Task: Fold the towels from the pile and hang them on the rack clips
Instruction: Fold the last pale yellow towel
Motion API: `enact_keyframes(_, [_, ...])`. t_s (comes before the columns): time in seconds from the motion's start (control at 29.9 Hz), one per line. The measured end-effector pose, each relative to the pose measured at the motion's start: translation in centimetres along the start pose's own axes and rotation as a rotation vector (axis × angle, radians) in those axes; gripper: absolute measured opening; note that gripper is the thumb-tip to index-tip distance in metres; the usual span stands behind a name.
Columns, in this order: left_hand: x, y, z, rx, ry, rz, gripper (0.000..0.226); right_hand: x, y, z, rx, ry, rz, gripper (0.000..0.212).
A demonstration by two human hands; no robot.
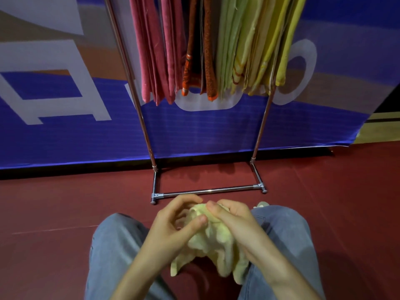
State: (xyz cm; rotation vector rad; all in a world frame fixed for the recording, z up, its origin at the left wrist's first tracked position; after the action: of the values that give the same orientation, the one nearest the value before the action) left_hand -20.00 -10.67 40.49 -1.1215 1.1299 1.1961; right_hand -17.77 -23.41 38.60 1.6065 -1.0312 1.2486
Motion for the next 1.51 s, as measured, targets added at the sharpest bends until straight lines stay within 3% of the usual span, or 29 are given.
enact_keyframes(0.1, [0.0,0.2,-0.1,0.074,-0.175,-0.045,0.033,-0.7,-0.1,0.1,-0.015,-0.049,-0.070,0.045])
enact_keyframes(0.2, [0.1,0.1,0.0,0.074,-0.236,-0.060,0.031,-1.4,-0.2,0.3,0.005,-0.035,-0.114,0.039])
enact_keyframes(0.33, [0.0,0.1,0.3,0.038,-0.294,-0.072,0.011,-1.9,-0.1,-0.2,0.053,0.021,-0.148,0.040])
enact_keyframes(0.5, [0.1,-0.1,1.1,-0.069,-0.100,0.029,0.021,-3.1,1.0,0.4,0.110,0.055,-0.230,0.038])
enact_keyframes(0.64, [-0.7,-0.5,2.3,-0.153,-0.064,0.017,0.024,-2.9,1.0,0.7,0.250,0.183,-0.109,0.054])
enact_keyframes(0.77, [-2.2,-1.0,3.8,-0.265,-0.020,-0.013,0.020,-4.1,0.0,2.2,0.262,0.247,-0.030,0.037])
enact_keyframes(1.0, [-4.6,-2.6,9.3,-0.471,-0.122,-0.144,0.028,-7.4,-1.2,7.3,0.232,0.442,-0.054,0.039])
enact_keyframes(1.17, [-5.1,-3.3,11.3,-0.558,-0.141,-0.157,0.027,-8.3,-1.6,9.9,0.121,0.494,-0.076,0.039])
enact_keyframes(1.34, [-2.0,-2.6,9.8,-0.491,-0.182,-0.077,0.013,-6.3,-2.3,9.2,-0.032,0.393,-0.020,0.026])
enact_keyframes(1.44, [0.9,-1.7,6.5,-0.427,-0.147,0.005,0.016,-4.1,-2.6,7.0,-0.088,0.276,0.018,0.014])
enact_keyframes(1.51, [2.4,-1.1,3.9,-0.403,-0.086,0.070,0.017,-3.0,-2.7,5.5,-0.094,0.202,0.049,0.021])
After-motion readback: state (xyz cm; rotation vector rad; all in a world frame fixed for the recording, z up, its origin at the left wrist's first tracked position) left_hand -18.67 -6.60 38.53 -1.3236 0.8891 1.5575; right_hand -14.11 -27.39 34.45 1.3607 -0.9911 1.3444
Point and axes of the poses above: each hand's wrist, its own y-axis away from the middle knuckle, its own z-axis out of the back of the hand, x = y × z, the point moved 5 cm from there along -y, towards the middle knuckle, and after that the axes turned 7 degrees about z, right-handed, at the moved point
